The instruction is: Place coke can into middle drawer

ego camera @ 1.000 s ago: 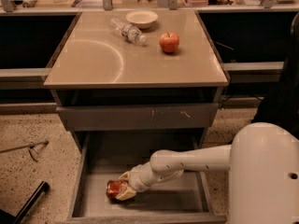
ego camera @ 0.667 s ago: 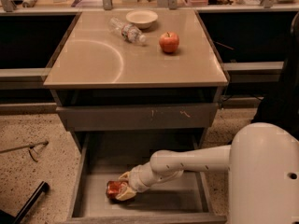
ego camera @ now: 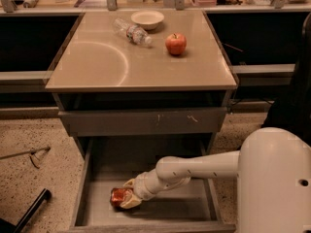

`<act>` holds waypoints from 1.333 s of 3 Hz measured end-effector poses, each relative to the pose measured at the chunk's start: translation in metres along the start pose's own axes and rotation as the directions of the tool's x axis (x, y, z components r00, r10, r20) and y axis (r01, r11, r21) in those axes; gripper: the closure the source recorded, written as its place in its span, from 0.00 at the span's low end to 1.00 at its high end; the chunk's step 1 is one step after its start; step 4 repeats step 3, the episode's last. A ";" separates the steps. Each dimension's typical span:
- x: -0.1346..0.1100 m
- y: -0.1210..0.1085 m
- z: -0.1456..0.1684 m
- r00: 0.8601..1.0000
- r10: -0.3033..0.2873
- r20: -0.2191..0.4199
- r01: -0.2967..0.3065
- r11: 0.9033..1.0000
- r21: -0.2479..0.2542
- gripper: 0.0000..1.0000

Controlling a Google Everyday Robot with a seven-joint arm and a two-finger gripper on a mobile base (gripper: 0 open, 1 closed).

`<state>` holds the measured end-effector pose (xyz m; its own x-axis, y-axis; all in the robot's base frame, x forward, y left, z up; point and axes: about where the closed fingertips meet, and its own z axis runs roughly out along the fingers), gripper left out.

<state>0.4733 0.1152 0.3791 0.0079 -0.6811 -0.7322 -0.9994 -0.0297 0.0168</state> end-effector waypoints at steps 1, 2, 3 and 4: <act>0.000 0.000 0.000 1.000 0.000 0.000 0.000 1.000 0.000 0.12; 0.000 0.000 0.000 1.000 0.000 0.000 0.000 1.000 0.000 0.00; 0.000 0.000 0.000 1.000 0.000 0.000 0.000 1.000 0.000 0.00; 0.000 0.000 0.000 1.000 0.000 0.000 0.000 1.000 0.000 0.00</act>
Offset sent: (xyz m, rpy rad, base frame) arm 0.0000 0.0000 0.0000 0.0000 0.0000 0.0000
